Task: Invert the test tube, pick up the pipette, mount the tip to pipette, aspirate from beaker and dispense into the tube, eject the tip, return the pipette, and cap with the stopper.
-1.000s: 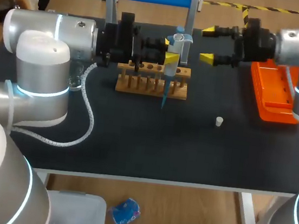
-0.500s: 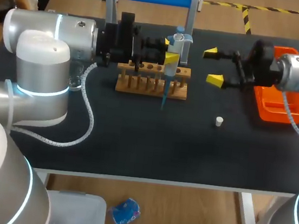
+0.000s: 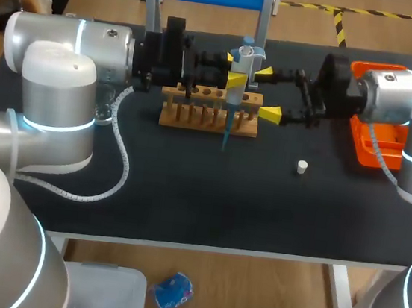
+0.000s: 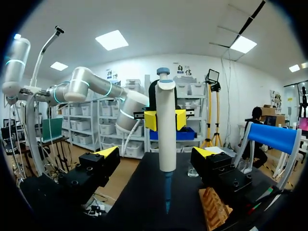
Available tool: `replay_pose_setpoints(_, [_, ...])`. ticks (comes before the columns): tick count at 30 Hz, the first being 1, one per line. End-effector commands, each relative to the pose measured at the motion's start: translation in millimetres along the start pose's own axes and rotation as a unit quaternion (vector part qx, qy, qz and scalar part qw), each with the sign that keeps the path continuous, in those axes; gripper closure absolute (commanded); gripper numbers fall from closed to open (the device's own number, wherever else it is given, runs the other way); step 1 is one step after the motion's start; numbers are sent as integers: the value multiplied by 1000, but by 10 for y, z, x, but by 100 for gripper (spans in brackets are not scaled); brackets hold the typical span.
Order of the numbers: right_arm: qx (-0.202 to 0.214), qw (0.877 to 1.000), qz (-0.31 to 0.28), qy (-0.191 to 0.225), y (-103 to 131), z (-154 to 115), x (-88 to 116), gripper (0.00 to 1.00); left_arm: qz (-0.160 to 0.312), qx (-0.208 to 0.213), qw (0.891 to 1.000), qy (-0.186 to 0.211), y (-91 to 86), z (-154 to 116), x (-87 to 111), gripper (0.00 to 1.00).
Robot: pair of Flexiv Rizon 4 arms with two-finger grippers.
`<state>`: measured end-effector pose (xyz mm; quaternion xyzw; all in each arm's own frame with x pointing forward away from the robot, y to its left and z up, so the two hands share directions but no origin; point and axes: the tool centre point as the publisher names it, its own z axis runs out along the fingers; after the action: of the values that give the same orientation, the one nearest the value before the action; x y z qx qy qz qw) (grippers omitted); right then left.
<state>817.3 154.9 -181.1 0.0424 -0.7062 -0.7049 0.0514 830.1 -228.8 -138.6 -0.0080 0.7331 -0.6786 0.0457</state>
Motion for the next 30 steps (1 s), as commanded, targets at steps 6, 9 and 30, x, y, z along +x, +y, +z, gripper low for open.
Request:
replay_pose_setpoints(6, [14, 1000, 11, 2, -16, 272, -46, 0, 1, 1, 1000, -2, 3, 9, 5, 100])
replay_pose_setpoints(9, [14, 1000, 8, 1, -13, 313, -59, 0, 1, 1, 1000, -2, 3, 9, 5, 100])
replay_pose_setpoints(30, [-8, 998, -11, -54, 20, 467, -105, 0, 1, 1, 1000, -2, 3, 9, 5, 100])
